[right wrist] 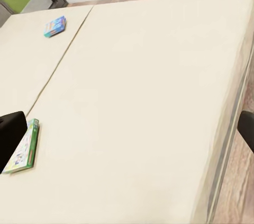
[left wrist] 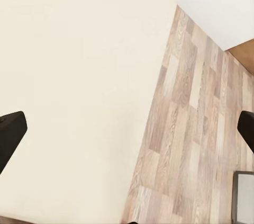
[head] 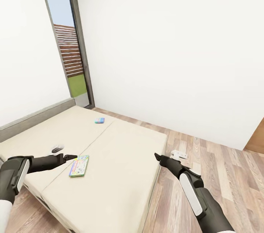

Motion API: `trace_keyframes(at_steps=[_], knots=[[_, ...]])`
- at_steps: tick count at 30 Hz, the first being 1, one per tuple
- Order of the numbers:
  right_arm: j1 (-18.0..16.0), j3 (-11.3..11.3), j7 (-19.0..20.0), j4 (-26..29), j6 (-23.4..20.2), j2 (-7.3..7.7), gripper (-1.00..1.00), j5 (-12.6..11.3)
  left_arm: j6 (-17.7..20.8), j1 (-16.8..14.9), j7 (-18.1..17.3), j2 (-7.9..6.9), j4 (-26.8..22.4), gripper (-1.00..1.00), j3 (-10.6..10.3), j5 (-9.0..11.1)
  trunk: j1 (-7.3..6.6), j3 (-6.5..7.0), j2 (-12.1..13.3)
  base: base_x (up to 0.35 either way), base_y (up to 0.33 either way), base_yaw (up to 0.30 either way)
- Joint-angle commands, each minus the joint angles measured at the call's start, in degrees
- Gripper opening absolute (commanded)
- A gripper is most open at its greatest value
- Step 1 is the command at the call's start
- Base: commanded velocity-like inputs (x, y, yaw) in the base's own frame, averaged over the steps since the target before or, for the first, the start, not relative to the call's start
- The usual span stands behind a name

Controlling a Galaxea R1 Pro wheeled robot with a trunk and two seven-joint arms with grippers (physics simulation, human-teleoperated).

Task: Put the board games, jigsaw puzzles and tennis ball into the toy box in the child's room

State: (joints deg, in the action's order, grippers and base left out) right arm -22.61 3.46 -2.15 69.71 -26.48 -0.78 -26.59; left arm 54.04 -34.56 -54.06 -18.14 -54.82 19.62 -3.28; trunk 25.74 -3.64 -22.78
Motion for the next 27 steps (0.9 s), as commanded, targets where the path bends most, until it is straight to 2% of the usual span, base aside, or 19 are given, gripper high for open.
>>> trace_keyframes(at_steps=[1,8,18,27], knots=[[-0.1,0.0,-0.2,0.1,-0.2,-0.01,1.00,-0.4,0.4,-0.1,-0.4,0.02,0.0,1.00,0.1,-0.4,0.04,-0.14,-0.1,-0.005,0.016,-0.001],[-0.1,0.2,-0.2,0.1,-0.2,-0.07,1.00,-0.4,0.4,-0.1,-0.4,0.00,0.0,1.00,0.2,-0.4,0.04,-0.29,-0.1,-0.002,0.006,-0.050],[-0.1,0.3,-0.2,0.2,-0.2,-0.22,1.00,-0.5,0.4,-0.1,-0.4,-0.04,0.0,1.00,0.2,-0.4,0.04,-0.87,-0.1,0.000,0.003,-0.136],[-0.1,0.3,-0.2,0.2,-0.2,-0.20,1.00,-0.5,0.4,-0.1,-0.4,-0.05,0.0,1.00,0.2,-0.4,0.04,-1.03,-0.1,0.000,0.121,-0.038]])
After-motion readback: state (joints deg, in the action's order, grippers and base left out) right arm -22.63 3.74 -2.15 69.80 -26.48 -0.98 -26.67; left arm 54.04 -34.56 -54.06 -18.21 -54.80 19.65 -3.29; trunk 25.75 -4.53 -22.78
